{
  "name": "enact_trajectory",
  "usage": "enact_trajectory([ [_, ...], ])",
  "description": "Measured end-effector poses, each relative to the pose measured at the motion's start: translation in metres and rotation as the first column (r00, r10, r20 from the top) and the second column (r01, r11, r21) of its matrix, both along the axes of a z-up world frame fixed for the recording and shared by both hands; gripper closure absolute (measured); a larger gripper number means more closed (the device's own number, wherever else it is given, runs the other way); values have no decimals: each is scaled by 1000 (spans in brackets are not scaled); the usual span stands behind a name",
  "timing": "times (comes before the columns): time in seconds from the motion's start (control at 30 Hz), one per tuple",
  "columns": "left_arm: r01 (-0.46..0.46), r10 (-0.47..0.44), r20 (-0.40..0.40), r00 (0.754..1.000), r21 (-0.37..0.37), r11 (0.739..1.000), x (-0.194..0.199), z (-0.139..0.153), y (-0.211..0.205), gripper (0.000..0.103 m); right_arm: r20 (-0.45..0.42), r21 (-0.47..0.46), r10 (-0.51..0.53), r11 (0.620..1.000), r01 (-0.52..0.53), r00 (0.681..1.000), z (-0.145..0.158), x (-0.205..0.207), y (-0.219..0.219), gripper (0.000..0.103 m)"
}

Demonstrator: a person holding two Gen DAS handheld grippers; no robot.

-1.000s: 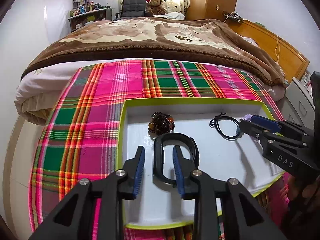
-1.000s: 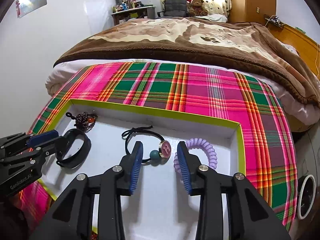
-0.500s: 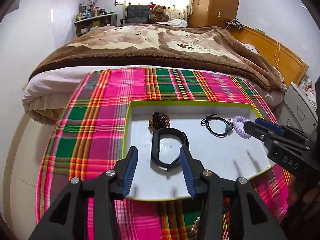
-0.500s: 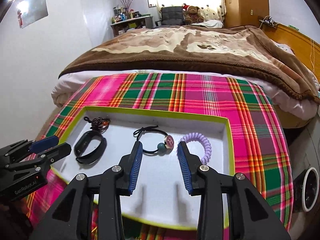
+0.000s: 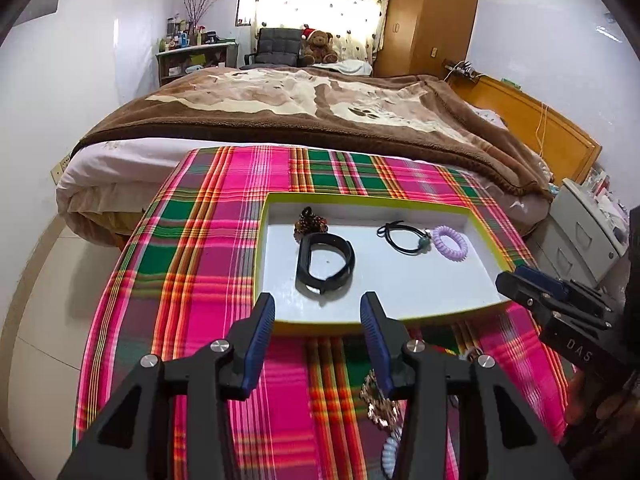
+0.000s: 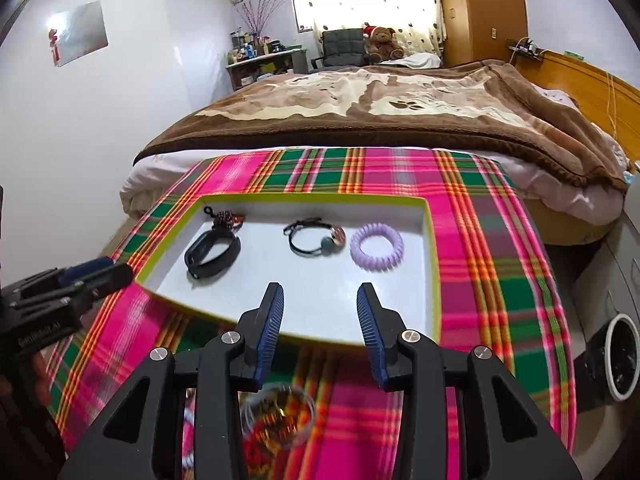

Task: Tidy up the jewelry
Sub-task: 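Lift both tools out of the tray toward the remaining jewelry, then grasp the gold-and-red chain with the right tool while the left tool grasps the blue coiled hair tie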

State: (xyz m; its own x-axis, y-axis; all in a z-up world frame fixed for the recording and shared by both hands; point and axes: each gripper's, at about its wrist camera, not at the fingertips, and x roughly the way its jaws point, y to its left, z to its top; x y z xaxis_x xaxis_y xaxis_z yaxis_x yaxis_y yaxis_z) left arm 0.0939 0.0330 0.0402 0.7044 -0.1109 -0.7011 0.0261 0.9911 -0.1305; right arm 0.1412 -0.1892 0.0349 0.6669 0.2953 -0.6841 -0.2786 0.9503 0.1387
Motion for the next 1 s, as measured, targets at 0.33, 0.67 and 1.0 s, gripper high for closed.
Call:
enact_trajectory([
  [0.33, -14, 14, -2, 1000, -18, 1000, -38, -10, 2, 56, -26, 50, -15, 999, 16, 1000, -12, -43, -14, 61],
  [0.67, 10, -11, -27, 1000, -58, 998, -62, -29, 6, 55, -67, 54, 62, 997, -59, 996, -44, -81, 3, 62],
  [1.0, 12, -16, -43, 999, -84, 996, -74, -40, 14, 53, -83, -11, 101, 995, -102, 991, -57, -84, 26, 62],
])
